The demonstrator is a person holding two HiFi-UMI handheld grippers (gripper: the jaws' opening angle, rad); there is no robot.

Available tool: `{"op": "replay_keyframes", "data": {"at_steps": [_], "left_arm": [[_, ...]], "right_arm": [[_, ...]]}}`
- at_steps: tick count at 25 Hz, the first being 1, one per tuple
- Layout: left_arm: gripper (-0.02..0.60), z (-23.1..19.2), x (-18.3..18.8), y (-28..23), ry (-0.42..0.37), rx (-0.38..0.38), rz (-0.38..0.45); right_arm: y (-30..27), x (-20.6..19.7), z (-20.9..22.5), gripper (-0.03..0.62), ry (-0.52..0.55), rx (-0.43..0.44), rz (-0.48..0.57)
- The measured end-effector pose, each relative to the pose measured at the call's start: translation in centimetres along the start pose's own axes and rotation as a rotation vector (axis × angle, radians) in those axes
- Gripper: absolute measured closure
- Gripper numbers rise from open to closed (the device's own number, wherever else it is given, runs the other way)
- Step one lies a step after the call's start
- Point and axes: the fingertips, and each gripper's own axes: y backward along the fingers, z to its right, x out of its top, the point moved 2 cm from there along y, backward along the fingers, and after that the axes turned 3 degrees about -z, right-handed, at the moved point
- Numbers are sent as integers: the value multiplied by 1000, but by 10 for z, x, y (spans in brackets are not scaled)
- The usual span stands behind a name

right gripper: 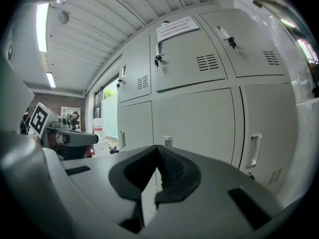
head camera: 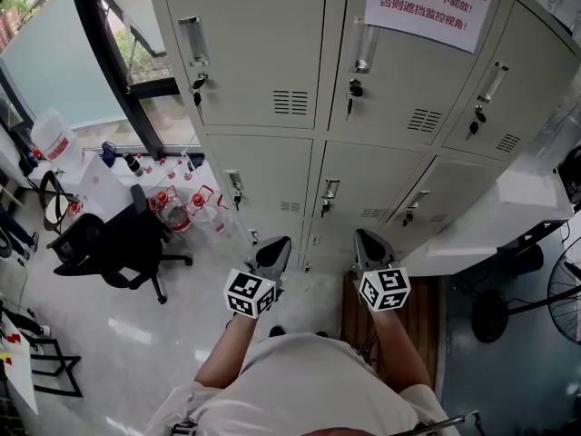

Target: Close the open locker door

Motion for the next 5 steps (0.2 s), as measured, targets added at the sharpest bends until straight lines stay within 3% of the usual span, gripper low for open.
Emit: {"op": "replay_keyframes", "data": {"at_steps": [5], "left_arm": [[566,-3,2,3,3,2,4]], "right_arm": [[0,-2,-4,591,-6,2,-5]]}}
